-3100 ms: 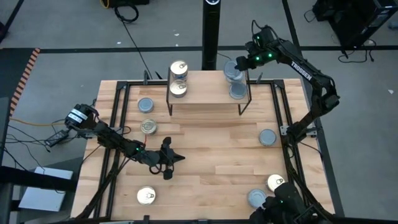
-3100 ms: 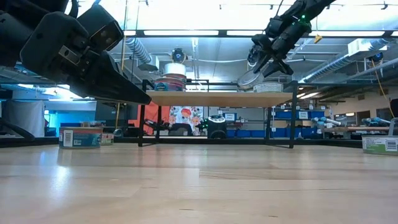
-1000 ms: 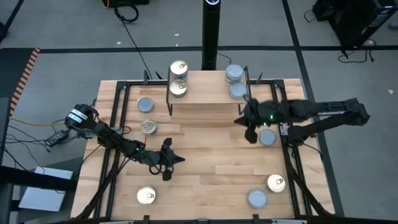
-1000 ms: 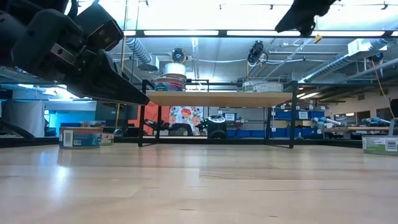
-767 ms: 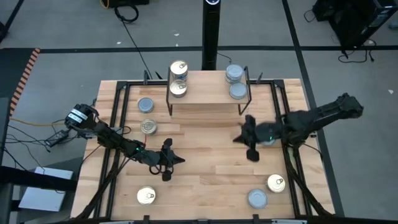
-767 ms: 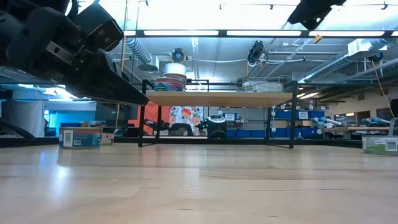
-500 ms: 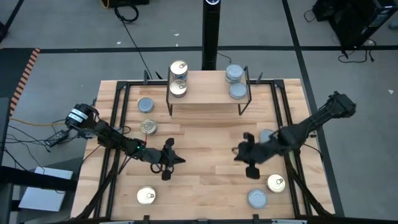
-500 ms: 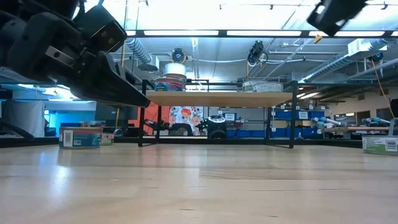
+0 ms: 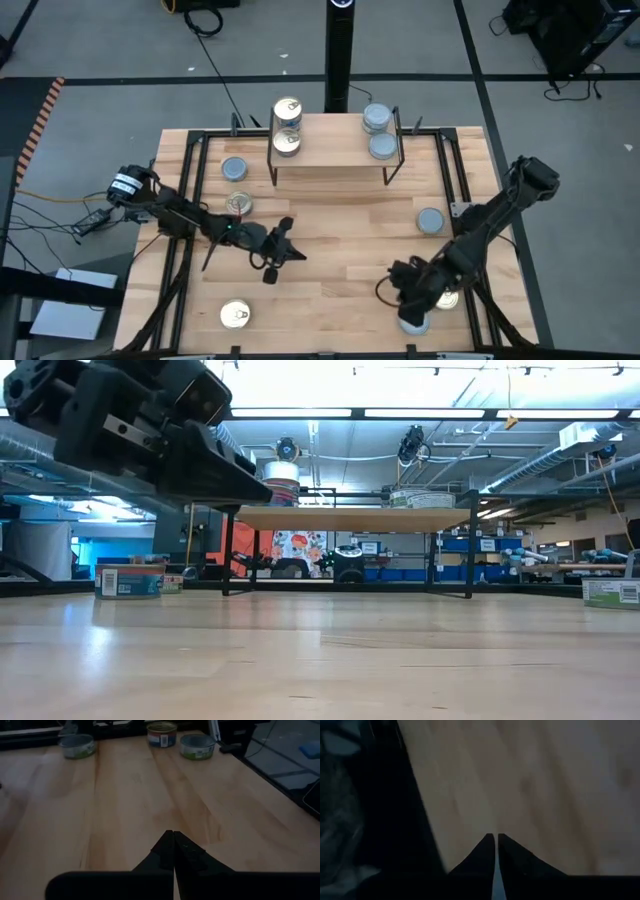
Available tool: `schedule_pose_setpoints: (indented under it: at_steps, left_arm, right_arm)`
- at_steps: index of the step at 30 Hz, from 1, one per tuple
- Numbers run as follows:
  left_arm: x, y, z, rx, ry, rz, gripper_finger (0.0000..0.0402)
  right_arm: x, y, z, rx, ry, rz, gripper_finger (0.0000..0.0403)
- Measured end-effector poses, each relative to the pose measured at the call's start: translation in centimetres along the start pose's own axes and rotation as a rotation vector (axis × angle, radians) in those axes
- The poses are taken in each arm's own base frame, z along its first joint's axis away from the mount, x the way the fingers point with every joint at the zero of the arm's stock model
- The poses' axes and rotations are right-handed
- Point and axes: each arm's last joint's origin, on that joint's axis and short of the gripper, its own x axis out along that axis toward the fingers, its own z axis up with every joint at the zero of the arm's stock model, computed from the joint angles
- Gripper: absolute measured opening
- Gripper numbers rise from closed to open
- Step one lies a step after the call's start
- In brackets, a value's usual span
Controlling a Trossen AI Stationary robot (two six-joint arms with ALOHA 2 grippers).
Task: Stack canned seafood by type on shelf
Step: Stack the blue pink tuna can on the bottom blue pink tuna can on the shelf
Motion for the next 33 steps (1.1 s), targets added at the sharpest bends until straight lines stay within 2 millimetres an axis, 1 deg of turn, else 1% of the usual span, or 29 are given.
schedule_pose_setpoints:
  at_steps: [4,8,12,14,19,25,30,33]
  left_arm:
    - [0.0,0.4,0.0,0.012,0.002,-0.009,0.0002]
    - [0.0,0.4,0.0,0.012,0.009,-0.009,0.0002]
    - [0.0,0.4,-0.2,-0.007,0.025,-0.010,0.0002]
    - [0.0,0.4,-0.3,-0.024,0.041,-0.009,0.0002]
    - [0.0,0.3,-0.4,-0.059,0.049,-0.001,0.0002]
    - [0.0,-0.3,-0.4,-0.059,0.047,0.020,0.0002]
    - [0.0,-0.7,-0.4,-0.078,0.047,0.029,0.0002]
    - [0.0,-0.8,-0.4,-0.075,0.047,0.041,0.0002]
  right_arm:
    - [0.6,0.0,-1.6,0.153,0.159,-0.040,0.0053]
    - [0.8,-0.9,-2.9,0.205,0.246,-0.176,0.0052]
    - [0.5,-2.0,-4.0,0.205,0.340,-0.313,0.0023]
    - [0.3,-2.2,-4.3,0.188,0.361,-0.339,0.0009]
    - [0.4,-2.5,-4.9,0.131,0.419,-0.377,0.0014]
    - [1.7,-2.7,-4.7,-0.001,0.454,-0.397,0.0006]
    - [2.7,-3.1,-3.2,-0.064,0.438,-0.399,0.0008]
    - [2.9,-3.2,-2.0,-0.100,0.377,-0.375,0.0007]
